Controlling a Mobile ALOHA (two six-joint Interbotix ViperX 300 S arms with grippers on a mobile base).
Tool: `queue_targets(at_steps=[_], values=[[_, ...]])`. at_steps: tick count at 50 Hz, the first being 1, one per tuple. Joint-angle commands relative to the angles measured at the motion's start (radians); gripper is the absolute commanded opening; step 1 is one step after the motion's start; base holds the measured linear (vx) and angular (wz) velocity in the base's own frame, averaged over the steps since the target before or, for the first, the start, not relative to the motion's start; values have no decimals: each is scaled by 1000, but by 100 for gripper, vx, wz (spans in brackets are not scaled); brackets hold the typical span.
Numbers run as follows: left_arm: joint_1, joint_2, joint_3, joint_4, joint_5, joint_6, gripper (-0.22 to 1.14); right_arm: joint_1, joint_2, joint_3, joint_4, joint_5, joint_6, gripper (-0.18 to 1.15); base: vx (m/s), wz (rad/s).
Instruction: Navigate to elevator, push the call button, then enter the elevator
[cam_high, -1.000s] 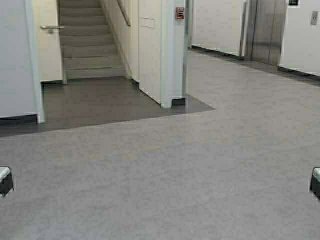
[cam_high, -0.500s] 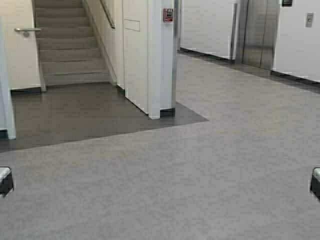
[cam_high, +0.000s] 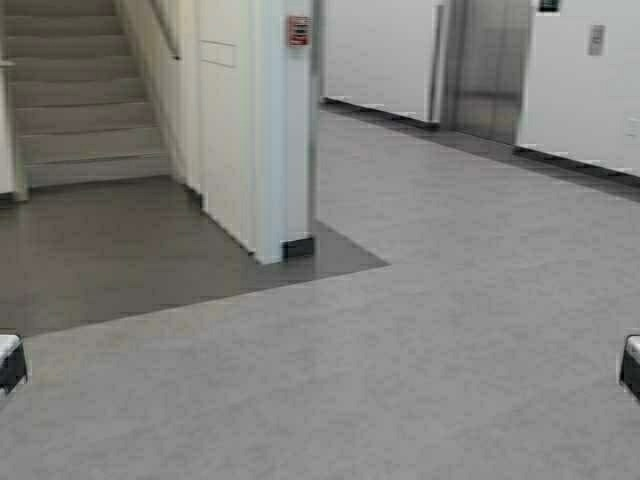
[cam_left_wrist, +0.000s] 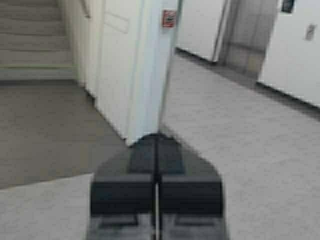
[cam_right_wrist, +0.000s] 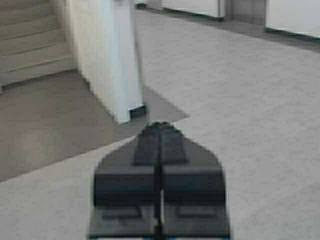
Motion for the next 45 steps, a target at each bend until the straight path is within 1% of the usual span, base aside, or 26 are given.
queue_targets(at_steps=[1, 9, 20, 34, 45], values=[[2, -25, 2, -2, -6, 9, 2, 3, 8, -20, 0, -9, 0, 7, 81, -31], [2, -25, 2, 0, -6, 9, 2, 3, -6, 2, 0, -8, 5, 7, 82, -26], [2, -25, -6, 0, -6, 14, 2, 3, -44, -6, 0, -8, 5, 7, 78, -8], [2, 2, -3, 0, -6, 11, 2, 3, -38, 5, 0, -8, 9, 7, 82, -12], [2, -28, -5, 0, -6, 12, 2, 3, -43, 2, 0, -8, 8, 7, 77, -24]])
